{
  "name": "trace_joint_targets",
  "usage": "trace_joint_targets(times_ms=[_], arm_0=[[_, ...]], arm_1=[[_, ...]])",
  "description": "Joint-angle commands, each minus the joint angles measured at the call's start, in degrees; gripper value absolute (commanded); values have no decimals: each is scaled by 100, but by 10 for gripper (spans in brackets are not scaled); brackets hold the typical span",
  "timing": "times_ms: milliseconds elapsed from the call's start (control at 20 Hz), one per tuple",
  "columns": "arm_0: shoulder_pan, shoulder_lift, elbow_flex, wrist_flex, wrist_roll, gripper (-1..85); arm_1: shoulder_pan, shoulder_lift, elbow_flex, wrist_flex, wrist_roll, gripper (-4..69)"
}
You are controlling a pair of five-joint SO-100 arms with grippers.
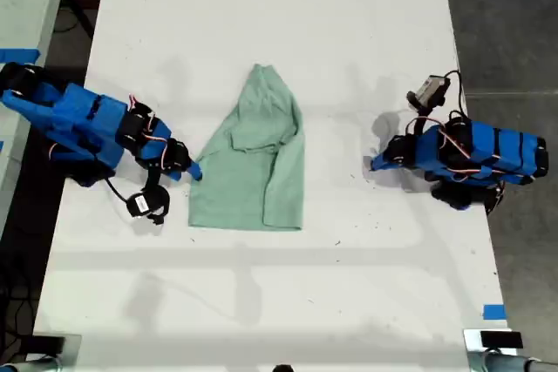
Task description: Fold t shirt
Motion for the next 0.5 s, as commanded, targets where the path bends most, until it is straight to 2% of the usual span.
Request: trace_joint_targets(times_ms=[0, 100, 200, 250, 300, 450], arm_0=[[-26, -185, -325, -308, -158, 169], [-141, -580, -369, -519, -193, 162], [-325, -1354, -519, -914, 281, 146], [-413, -1881, -721, -1020, 501, 111], [-475, -2452, -1055, -940, 677, -1], [-334, -3111, -2127, -18, 422, -2]], arm_1=[[-35, 44, 79, -149, -97, -25], [-44, 44, 79, -149, -97, -25], [-44, 44, 79, -149, -97, -25], [-44, 44, 79, -149, -97, -25], [-44, 44, 79, -149, -97, -25], [-44, 44, 79, -149, -105, -25]])
